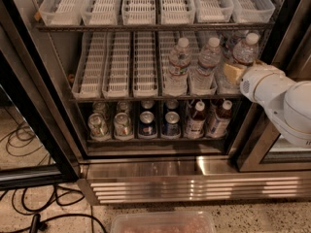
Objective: Pick water bottle from middle shelf of fridge
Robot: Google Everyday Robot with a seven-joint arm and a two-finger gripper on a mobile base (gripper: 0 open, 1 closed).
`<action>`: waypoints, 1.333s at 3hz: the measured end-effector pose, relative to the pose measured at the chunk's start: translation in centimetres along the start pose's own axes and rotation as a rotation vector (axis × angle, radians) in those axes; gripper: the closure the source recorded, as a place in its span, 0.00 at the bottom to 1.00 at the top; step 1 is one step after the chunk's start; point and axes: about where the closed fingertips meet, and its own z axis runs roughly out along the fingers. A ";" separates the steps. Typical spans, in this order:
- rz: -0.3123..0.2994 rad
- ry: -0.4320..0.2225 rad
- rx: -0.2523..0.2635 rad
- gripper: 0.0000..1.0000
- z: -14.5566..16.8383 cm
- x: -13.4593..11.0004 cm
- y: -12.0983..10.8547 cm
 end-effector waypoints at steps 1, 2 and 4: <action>0.000 0.000 0.000 1.00 0.0 0.0 0.0; 0.003 0.023 -0.037 1.00 -0.8 0.5 0.8; -0.001 0.029 -0.061 1.00 -1.9 -0.3 1.5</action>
Offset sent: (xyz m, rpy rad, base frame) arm -0.0256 0.0104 -0.0100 0.0119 0.0704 0.0776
